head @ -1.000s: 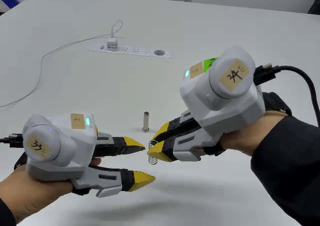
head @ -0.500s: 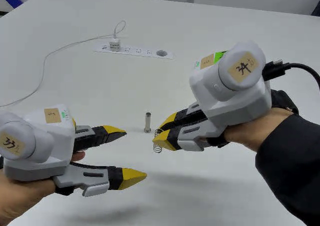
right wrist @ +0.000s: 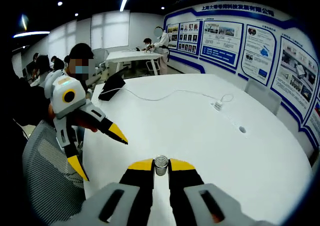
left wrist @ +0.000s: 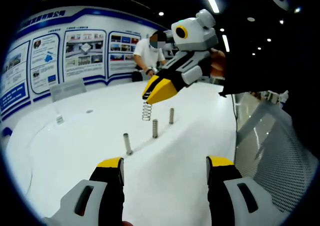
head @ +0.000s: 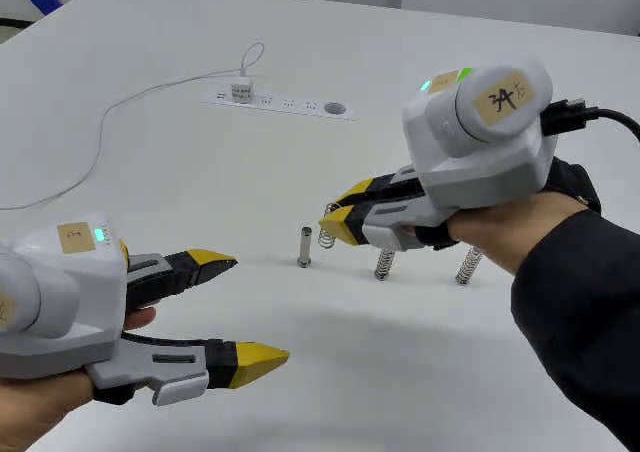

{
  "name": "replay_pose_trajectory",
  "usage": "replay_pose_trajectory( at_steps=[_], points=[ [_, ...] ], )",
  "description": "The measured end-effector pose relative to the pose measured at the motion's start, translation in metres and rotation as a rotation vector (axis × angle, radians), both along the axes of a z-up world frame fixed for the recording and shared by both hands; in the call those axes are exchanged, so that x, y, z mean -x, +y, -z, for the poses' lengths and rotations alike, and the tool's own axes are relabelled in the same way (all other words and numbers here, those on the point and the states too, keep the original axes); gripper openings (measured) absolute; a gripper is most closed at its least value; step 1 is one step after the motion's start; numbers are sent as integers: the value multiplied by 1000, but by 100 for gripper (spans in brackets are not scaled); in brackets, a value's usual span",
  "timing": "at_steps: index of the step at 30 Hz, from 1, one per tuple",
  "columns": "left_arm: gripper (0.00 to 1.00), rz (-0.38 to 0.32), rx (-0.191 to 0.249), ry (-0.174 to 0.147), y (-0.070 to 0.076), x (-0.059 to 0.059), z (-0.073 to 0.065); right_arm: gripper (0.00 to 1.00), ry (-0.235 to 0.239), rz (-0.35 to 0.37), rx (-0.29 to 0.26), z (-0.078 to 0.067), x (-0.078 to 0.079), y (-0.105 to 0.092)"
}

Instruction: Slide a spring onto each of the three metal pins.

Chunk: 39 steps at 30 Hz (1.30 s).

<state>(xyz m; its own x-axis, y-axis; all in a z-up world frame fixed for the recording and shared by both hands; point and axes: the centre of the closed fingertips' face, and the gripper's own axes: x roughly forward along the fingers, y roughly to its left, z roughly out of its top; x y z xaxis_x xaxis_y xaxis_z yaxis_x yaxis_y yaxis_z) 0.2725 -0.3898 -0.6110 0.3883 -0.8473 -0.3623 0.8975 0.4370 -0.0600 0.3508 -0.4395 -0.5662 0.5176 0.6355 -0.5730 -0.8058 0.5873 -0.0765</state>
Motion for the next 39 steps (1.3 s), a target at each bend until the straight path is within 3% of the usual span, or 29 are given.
replay_pose_trajectory(
  at_steps=[7,20,39],
  points=[
    [69,-3,3,2,-1,0,1,12,-24,33,-8,5,-22,4],
    [69,12,-8,6,-4,3,5,12,20,44,27,37,-41,12],
    [68,1,-4,10,-3,3,4,12,53,59,35,56,-38,14]
  ],
)
